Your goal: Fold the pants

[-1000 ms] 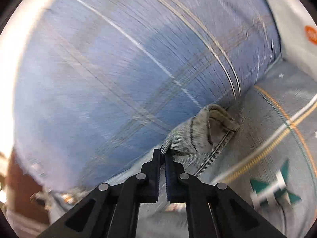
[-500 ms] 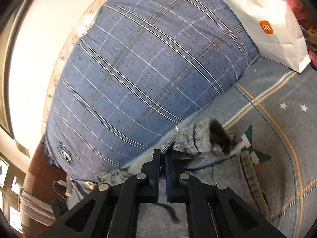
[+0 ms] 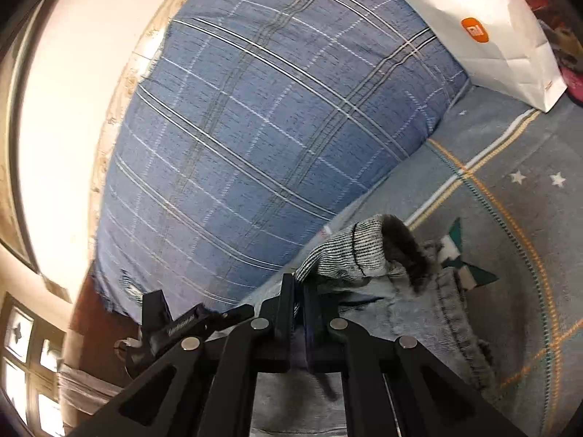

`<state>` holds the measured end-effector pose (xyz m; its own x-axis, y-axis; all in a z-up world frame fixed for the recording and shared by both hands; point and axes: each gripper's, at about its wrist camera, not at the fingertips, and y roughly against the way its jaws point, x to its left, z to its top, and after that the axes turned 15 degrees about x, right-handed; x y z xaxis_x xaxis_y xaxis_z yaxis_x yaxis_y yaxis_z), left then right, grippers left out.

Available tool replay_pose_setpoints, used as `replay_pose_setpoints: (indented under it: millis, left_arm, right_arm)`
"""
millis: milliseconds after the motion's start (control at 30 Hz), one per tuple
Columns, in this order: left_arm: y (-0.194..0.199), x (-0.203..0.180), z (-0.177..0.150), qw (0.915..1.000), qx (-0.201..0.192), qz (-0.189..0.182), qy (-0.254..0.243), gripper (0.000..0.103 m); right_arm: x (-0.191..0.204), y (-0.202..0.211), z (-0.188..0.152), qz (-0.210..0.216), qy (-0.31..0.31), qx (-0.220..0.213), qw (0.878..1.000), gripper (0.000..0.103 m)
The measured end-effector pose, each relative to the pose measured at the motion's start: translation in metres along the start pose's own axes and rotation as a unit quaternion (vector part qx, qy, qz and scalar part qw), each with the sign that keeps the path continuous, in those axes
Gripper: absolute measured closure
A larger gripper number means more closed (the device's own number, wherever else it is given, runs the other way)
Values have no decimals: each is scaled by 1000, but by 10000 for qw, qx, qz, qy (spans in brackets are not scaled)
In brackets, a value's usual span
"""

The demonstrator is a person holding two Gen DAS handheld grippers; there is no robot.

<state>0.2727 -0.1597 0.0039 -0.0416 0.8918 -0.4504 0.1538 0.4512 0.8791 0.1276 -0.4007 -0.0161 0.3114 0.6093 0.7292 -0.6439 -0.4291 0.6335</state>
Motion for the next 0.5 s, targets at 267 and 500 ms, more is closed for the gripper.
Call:
replay_pose_setpoints:
  millis: [267, 500]
  left_arm:
    - [-4, 19, 2, 9992, 22, 57, 391, 97]
    - [73, 19, -46, 9926, -1008, -676, -93, 98]
  right_arm:
    - [-21, -9, 5, 43, -362, 279, 9989, 98]
    - [-16, 9, 7, 689, -165, -116, 9974, 98]
